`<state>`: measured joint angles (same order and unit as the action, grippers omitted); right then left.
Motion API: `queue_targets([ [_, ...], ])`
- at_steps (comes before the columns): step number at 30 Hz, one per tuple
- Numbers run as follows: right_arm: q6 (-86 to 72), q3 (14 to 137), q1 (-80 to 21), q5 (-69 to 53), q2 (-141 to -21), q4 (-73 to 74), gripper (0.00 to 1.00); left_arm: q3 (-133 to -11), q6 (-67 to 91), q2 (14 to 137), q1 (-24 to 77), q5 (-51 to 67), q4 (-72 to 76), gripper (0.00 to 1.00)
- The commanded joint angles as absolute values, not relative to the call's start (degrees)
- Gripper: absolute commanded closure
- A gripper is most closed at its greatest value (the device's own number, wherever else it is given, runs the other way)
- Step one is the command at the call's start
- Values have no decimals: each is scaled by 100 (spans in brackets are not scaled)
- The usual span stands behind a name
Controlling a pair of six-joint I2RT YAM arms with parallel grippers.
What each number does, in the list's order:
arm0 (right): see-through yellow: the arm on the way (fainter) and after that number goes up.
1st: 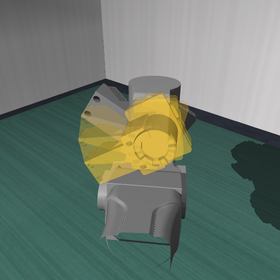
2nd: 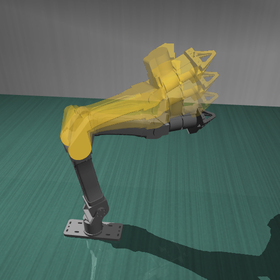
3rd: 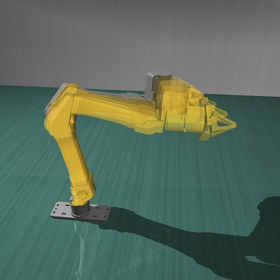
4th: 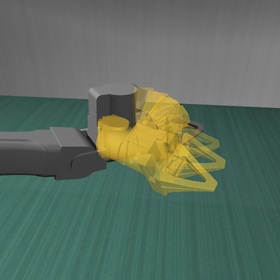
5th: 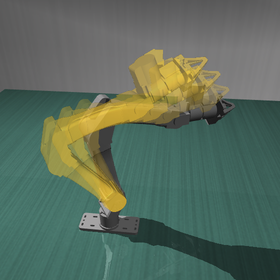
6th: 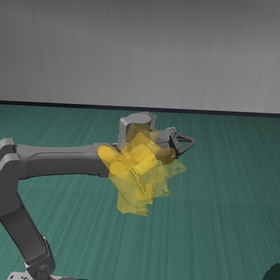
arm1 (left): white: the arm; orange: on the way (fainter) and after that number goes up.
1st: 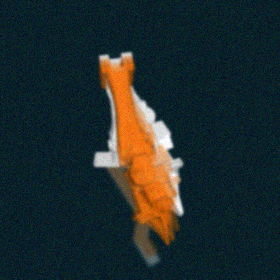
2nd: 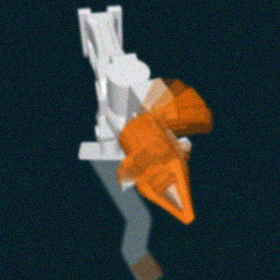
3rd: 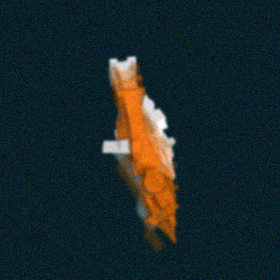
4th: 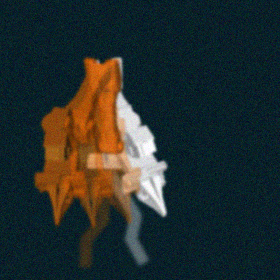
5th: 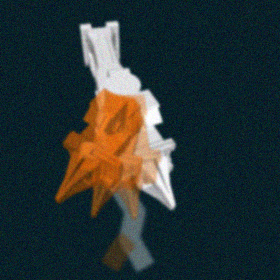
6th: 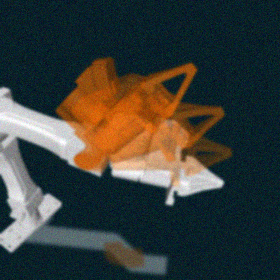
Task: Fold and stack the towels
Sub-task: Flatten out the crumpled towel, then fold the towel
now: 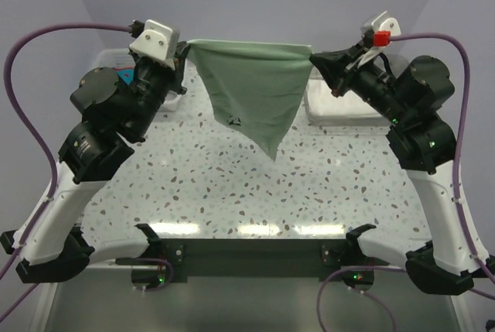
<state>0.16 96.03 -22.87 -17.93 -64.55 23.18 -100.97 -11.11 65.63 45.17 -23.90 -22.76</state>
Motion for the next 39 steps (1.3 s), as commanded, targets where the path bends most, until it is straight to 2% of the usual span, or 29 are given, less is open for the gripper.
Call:
queue_targets([
  [1,351,9904,-2197,-1495,-6504,2935,100,-10450,-1354,6530,4447,-2847,-2530,100],
  [7,220,9932,-2188,-977,-7012,2953,100,-10345,-1387,7100,4395,-3425,-2489,100],
  [10,150,9809,-2188,-669,-7573,2787,100,-10283,-1258,7539,3738,-3078,-2408,100],
  [15,149,9843,-2127,-53,-8646,2181,100,-10545,-1231,9041,2884,-2778,-2031,100],
  [19,246,10124,-2057,-9,-9622,1750,100,-10907,-1204,10393,2541,-2637,-1680,100],
  [25,483,10476,-1969,-105,-10994,1161,100,-11381,-1037,11643,2083,-2207,-1240,100],
  [31,755,10398,-1951,-500,-11540,905,100,-11058,-1160,11822,1916,-1864,-792,100],
  [39,870,9599,-1942,-1221,-11251,1273,100,-9397,-1196,11022,1890,-1380,-588,100],
])
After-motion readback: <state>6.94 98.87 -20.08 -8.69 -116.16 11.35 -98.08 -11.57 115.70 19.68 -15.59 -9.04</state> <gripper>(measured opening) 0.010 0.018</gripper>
